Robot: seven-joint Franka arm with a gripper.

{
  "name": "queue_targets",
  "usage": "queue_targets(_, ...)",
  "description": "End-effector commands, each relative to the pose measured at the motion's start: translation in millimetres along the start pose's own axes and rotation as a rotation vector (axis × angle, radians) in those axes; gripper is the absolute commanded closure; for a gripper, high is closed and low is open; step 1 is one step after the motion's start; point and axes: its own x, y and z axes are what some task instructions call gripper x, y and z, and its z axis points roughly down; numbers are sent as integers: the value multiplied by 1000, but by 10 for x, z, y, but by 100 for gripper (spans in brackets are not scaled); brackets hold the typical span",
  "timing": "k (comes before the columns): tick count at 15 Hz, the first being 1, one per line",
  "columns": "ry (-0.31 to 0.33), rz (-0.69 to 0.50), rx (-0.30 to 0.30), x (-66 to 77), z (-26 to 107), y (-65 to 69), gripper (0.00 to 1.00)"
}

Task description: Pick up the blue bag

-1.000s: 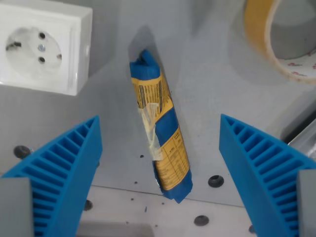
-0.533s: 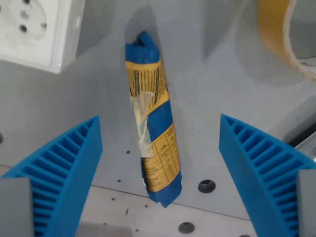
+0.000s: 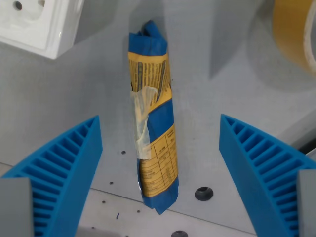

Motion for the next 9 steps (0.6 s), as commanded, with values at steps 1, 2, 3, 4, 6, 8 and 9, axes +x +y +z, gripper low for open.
queue_targets(1,80,-64,-74,-71,62,22,0)
queue_targets(2,82,-60,-75,-80,64,22,0)
queue_targets(3,84,-56,-75,-89,63,22,0)
queue_targets(4,87,-53,-75,-98,59,23,0)
queue_targets(6,90,-47,-75,-113,46,23,0)
queue_targets(8,92,-40,-75,-81,87,-3,0)
queue_targets(9,92,-39,-75,-46,135,-26,0)
